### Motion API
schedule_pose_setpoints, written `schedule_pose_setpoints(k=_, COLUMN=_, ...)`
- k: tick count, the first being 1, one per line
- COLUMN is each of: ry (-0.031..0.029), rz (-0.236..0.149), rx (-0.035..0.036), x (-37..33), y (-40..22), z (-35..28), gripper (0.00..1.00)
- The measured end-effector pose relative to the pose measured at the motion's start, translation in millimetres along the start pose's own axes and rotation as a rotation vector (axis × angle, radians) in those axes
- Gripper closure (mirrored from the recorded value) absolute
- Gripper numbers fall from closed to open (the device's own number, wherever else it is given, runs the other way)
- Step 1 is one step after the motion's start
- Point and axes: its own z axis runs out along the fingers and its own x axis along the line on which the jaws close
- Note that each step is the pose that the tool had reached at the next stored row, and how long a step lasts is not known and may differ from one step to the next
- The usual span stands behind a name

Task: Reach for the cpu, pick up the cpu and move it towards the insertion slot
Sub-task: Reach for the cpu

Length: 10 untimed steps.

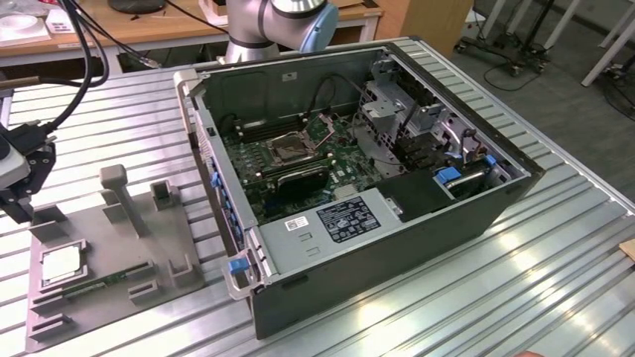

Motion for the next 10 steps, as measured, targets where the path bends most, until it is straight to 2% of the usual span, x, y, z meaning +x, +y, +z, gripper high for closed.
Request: schedule_pose_setpoints(k=10, ry=-0.0001, rz=0.000, rx=-0.0001, x=0.0, y=0.0, z=1.3, gripper=0.89)
